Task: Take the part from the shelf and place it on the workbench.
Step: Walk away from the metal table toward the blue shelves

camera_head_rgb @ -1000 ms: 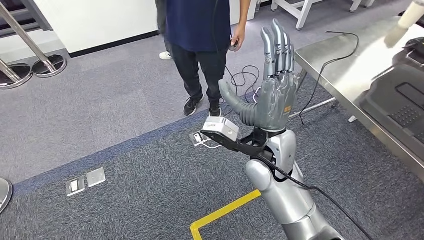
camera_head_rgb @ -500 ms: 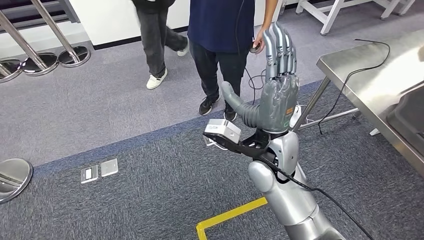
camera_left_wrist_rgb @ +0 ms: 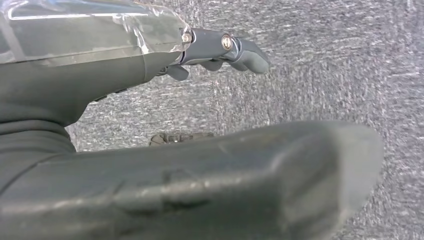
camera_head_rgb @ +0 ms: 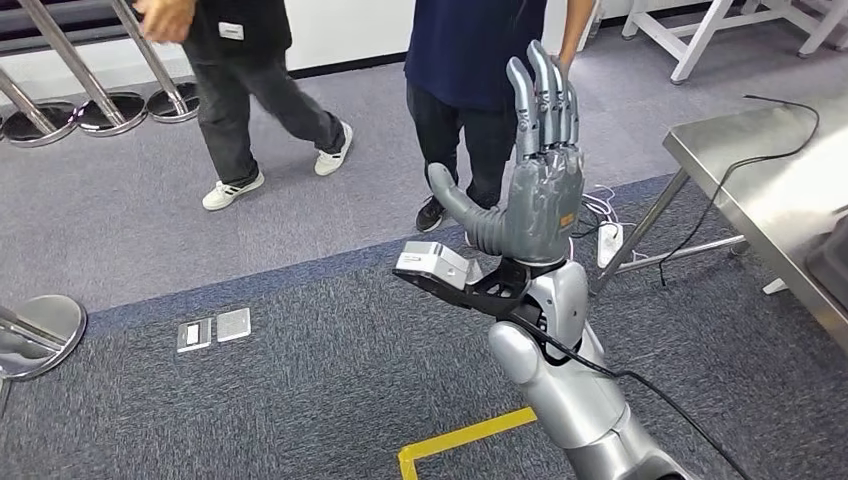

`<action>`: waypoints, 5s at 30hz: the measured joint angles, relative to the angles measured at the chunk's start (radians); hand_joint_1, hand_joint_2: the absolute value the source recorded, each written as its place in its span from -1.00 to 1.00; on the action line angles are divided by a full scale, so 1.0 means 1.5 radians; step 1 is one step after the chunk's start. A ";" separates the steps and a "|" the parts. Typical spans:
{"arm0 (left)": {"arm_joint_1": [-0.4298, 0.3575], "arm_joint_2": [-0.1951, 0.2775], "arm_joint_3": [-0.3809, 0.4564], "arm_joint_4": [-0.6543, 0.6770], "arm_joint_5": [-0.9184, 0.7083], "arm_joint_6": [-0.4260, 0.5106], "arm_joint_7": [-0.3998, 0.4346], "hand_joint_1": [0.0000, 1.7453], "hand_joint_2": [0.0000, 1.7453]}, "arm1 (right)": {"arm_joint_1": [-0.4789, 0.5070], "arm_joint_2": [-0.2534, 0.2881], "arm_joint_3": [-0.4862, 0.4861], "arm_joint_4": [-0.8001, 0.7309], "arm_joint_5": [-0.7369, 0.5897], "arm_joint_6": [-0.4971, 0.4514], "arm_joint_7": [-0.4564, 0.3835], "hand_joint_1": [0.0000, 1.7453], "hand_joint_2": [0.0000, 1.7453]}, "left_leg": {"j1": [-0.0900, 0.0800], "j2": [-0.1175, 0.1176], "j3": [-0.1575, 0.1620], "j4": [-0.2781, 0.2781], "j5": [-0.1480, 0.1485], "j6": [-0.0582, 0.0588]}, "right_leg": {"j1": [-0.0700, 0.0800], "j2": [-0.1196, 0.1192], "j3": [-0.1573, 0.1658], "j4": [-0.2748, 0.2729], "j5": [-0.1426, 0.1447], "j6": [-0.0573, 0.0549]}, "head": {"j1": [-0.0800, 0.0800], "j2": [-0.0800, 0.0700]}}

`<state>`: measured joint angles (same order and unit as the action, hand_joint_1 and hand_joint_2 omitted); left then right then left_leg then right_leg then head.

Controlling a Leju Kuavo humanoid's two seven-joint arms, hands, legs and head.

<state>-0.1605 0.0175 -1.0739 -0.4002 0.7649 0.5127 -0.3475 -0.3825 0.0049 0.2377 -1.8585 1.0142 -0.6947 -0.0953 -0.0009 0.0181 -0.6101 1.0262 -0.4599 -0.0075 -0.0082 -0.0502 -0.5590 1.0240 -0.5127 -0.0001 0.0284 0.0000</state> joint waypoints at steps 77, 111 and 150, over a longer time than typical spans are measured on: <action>-0.007 0.000 -0.011 0.001 0.007 -0.007 0.001 -1.00 -1.00 | -0.001 -0.021 0.014 -0.004 0.009 0.000 0.025 -1.00 1.00 | 0.000 -0.035 0.012 0.002 -0.009 0.014 | -0.008 0.043 -0.038 0.056 0.003 0.007 | 0.014 0.000; -0.005 -0.001 -0.015 0.001 0.010 -0.008 0.004 -1.00 -1.00 | 0.006 -0.025 0.015 -0.007 0.010 0.000 0.030 -1.00 1.00 | 0.001 -0.067 0.004 0.006 -0.008 0.004 | -0.007 0.063 -0.026 0.020 0.011 -0.002 | 0.010 0.000; -0.008 0.000 -0.016 0.001 0.005 -0.035 0.009 -1.00 -1.00 | 0.011 -0.028 0.017 -0.009 0.006 0.000 0.022 -1.00 1.00 | 0.007 -0.020 -0.073 0.185 -0.084 -0.017 | -0.004 0.022 -0.024 0.015 0.015 -0.019 | 0.003 0.000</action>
<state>-0.1731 0.0176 -1.0982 -0.3986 0.7723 0.4608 -0.3340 -0.3654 -0.0370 0.2632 -1.8723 1.0239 -0.6950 -0.0626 0.0089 -0.0120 -0.7199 1.3041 -0.5863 -0.0323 -0.0144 -0.0178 -0.5945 1.0461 -0.4895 -0.0284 0.0334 0.0000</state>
